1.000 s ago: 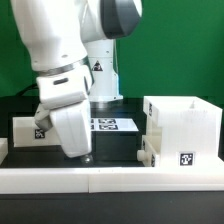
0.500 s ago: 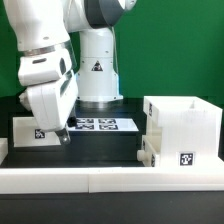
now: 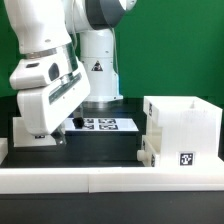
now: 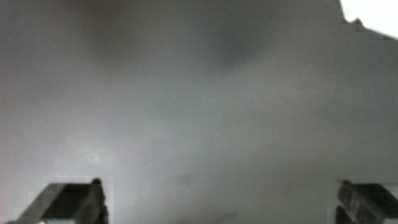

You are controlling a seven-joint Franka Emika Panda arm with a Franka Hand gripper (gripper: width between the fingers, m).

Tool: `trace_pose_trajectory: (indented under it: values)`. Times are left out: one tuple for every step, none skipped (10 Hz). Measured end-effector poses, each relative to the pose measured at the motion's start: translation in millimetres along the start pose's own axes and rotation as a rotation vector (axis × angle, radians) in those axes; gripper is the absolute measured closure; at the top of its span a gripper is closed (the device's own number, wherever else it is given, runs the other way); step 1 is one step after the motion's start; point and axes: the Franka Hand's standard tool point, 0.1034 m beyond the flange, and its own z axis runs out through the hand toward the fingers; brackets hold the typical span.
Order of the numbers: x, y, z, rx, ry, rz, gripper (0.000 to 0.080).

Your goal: Assemble drawer

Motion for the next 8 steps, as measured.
trace_pose_trajectory:
  values:
    - [-10.4, 1.0, -3.5, -0.028, -0.005, 0.096, 0.0151]
    - [-18.1, -2.3, -5.3, -0.05, -0.01, 0.191, 0.0151]
    - [-21.5, -6.8, -7.1, -0.079, -0.009, 0.29, 0.0151]
    - [-26.2, -13.7, -9.0, -0.094, -0.01, 0.346, 0.0151]
    - [-31.0, -19.4, -10.4, -0.1, -0.007, 0.431, 0.0151]
    - [-33.5, -22.5, -11.0, -0.104, -0.002, 0.499, 0.0151]
    - [-32.1, -22.2, -10.1, -0.103, 0.001, 0.551, 0.0151]
    - [-31.8, -22.5, -9.5, -0.102, 0.004, 0.596, 0.015]
